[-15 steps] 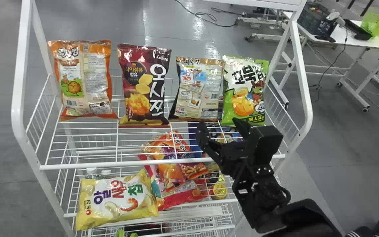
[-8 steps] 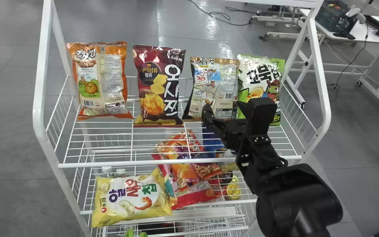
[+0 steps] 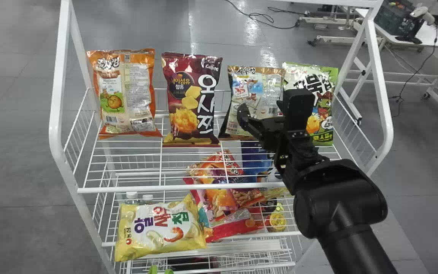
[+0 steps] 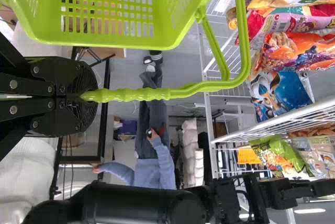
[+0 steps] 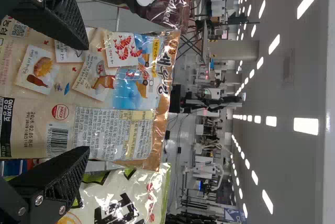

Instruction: Hold basket handle with left hand then pick spicy shrimp crackers with right hand and place into basket

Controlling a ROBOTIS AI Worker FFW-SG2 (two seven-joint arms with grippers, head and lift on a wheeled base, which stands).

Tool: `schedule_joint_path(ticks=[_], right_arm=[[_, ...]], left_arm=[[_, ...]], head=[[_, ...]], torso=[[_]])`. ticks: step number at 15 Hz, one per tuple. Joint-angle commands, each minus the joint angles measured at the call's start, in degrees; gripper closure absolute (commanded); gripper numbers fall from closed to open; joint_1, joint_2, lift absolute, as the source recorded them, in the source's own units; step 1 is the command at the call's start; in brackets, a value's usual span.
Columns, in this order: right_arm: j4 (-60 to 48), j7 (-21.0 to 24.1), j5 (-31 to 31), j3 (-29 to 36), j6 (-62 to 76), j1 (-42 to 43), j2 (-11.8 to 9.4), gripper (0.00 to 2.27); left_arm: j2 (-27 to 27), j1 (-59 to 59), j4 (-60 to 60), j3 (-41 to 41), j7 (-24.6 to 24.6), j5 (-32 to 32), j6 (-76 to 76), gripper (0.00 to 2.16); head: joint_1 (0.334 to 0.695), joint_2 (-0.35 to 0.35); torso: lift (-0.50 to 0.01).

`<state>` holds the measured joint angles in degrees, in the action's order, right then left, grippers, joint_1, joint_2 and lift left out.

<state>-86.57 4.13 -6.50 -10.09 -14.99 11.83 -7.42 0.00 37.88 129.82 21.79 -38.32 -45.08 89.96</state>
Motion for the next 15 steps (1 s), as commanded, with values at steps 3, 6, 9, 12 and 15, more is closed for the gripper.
schedule_joint_path(ticks=[3,6,9,12,15], right_arm=[[2.7,0.0,0.1,-0.2,-0.3,1.7,0.2,0.13],[5.3,-0.1,-0.4,-0.1,-0.3,3.1,0.3,0.14],[5.7,-0.6,-0.6,0.0,-0.3,3.4,0.3,0.19],[6.2,-1.1,-0.9,0.0,-1.8,4.3,0.3,0.21],[6.2,-2.0,-0.9,-0.2,-2.4,4.3,0.3,0.44]], left_arm=[[-0.1,-0.1,-0.1,0.0,0.1,0.0,0.1,1.90],[-0.1,-0.3,-0.4,-0.1,0.1,0.0,0.1,1.90],[-0.1,-0.6,-1.1,-0.3,0.2,0.1,0.1,1.90],[-0.1,-1.0,-1.4,-0.3,0.3,0.1,0.1,1.90],[-0.1,-1.3,-2.2,-0.4,0.4,0.3,0.1,1.90]], head=[[0.695,-0.141],[0.695,-0.142],[0.695,-0.145],[0.695,-0.145],[0.695,-0.143]], torso=[[-0.037],[-0.037],[-0.037],[-0.037],[-0.037]])
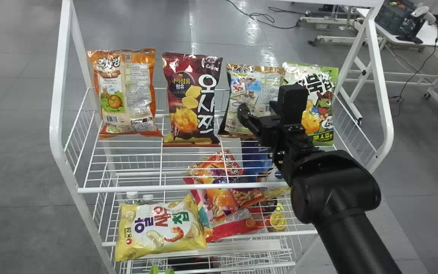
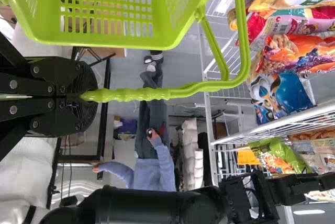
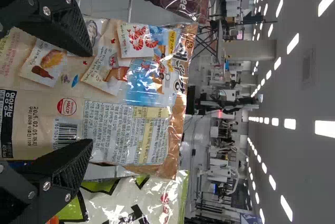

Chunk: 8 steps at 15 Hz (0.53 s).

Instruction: Hold basket handle with left hand then pick spicy shrimp crackers with right hand and place into basket

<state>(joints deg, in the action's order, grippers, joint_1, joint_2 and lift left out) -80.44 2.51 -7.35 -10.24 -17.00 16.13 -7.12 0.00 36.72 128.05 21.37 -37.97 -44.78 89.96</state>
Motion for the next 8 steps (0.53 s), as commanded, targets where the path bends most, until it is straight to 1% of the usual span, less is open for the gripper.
schedule_joint_path(ticks=[1,3,5,6,7,8], right_arm=[[0.1,-1.8,-0.5,0.1,-1.8,0.0,0.0,0.55],[-0.2,-2.1,-0.8,0.0,-2.1,-0.7,0.0,0.95],[-2.1,-2.1,-0.9,0.5,-2.3,-2.2,0.0,1.47],[-2.5,-2.1,-0.9,0.7,-2.8,-2.5,0.0,1.66],[-3.1,-2.2,-0.9,0.8,-2.8,-3.0,0.0,1.69],[-4.5,-2.2,-0.9,1.0,-2.8,-3.8,0.0,1.90]], left_arm=[[-0.1,-0.2,-0.5,0.0,0.0,0.0,0.1,1.90],[-0.1,-0.3,-0.6,0.0,0.0,0.0,0.1,1.90],[-0.1,-0.4,-0.6,-0.1,0.0,0.0,0.1,1.90],[-0.1,-0.5,-0.7,-0.1,0.0,0.1,0.1,1.90],[-0.1,-0.6,-0.8,-0.2,0.0,0.0,0.1,1.90],[-0.1,-0.7,-0.8,-0.3,0.0,0.1,0.1,1.90]], head=[[0.695,-0.140],[0.695,-0.132],[0.695,-0.130],[0.695,-0.129],[0.695,-0.130],[0.695,-0.131]], torso=[[-0.037],[-0.037],[-0.037],[-0.037],[-0.037],[-0.037]])
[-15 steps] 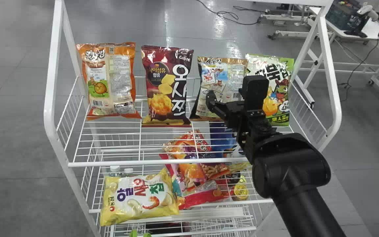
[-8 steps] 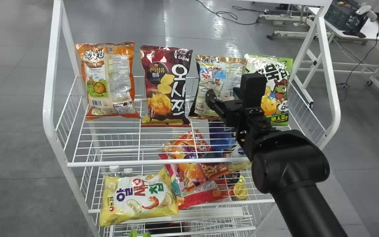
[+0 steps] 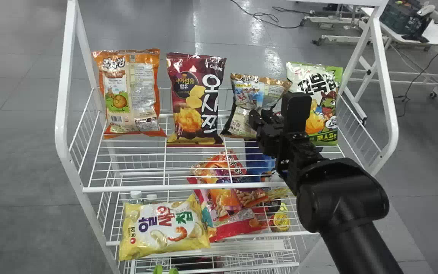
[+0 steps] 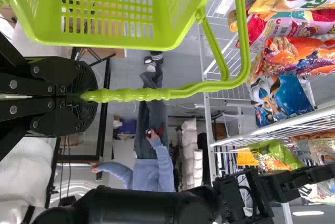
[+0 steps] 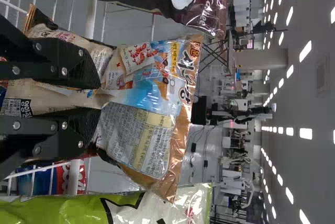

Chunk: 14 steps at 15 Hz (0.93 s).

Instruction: Hold basket handle with left hand then pick spicy shrimp crackers with right hand and place into basket

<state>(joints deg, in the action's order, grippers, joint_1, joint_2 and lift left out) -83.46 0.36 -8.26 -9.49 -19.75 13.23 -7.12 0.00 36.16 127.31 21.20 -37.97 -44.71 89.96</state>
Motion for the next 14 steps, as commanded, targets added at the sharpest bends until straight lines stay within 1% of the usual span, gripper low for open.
schedule_joint_path(ticks=[1,7,10,14], right_arm=[[-2.5,0.0,0.0,0.5,0.1,-1.7,0.0,1.93],[-11.0,0.8,-0.1,3.0,1.0,-6.1,-0.3,1.92],[-17.2,0.7,-3.5,4.1,-0.1,-9.2,-1.2,1.92],[-27.4,0.6,-6.5,5.4,-6.6,-14.5,-3.3,1.92]], left_arm=[[-0.1,-0.3,-0.2,-0.2,0.0,0.1,0.1,1.90],[-0.1,-0.7,-0.4,-0.9,0.0,0.3,0.1,1.90],[-0.1,-0.8,-0.2,-1.2,0.0,0.6,0.1,1.90],[-0.1,-0.8,0.0,-1.6,0.1,1.3,0.1,1.90]], head=[[0.695,-0.133],[0.695,-0.157],[0.695,-0.170],[0.695,-0.181]], torso=[[-0.037],[-0.037],[-0.037],[-0.037]])
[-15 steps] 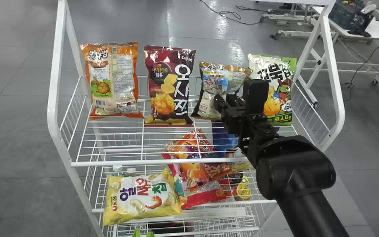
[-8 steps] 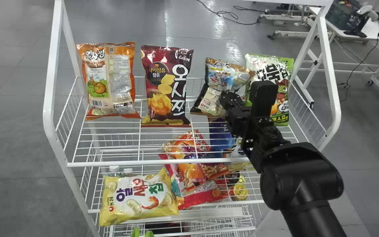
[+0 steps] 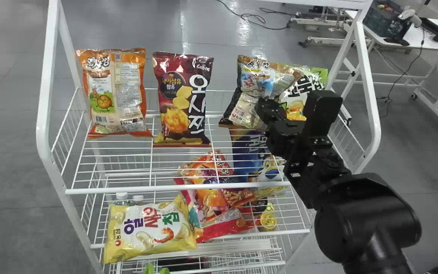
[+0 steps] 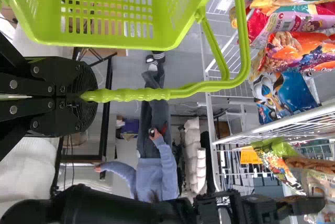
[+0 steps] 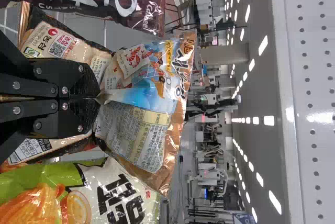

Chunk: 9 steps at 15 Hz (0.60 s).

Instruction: Hold basket handle with left hand then pick spicy shrimp crackers with right hand and place into basket

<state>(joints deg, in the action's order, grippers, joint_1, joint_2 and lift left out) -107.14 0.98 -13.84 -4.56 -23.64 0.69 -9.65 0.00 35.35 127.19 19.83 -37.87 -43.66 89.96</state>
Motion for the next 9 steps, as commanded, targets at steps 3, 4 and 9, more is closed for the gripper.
schedule_joint_path(ticks=[3,4,9], right_arm=[[-11.1,0.0,-3.6,1.8,-8.3,-6.9,-1.8,1.93],[-13.4,0.1,-4.6,2.3,-11.6,-8.2,-2.0,1.93],[-26.4,-0.1,-10.6,4.6,-26.1,-15.5,-3.9,1.93]], left_arm=[[-0.1,-0.1,0.4,-0.3,-0.1,0.3,0.1,1.90],[-0.1,-0.5,0.3,-0.3,0.0,0.4,0.1,1.90],[-0.1,-1.5,-0.3,-0.8,0.0,1.5,0.1,1.90]], head=[[0.695,-0.187],[0.695,-0.190],[0.695,-0.183]], torso=[[-0.037],[-0.037],[-0.037]])
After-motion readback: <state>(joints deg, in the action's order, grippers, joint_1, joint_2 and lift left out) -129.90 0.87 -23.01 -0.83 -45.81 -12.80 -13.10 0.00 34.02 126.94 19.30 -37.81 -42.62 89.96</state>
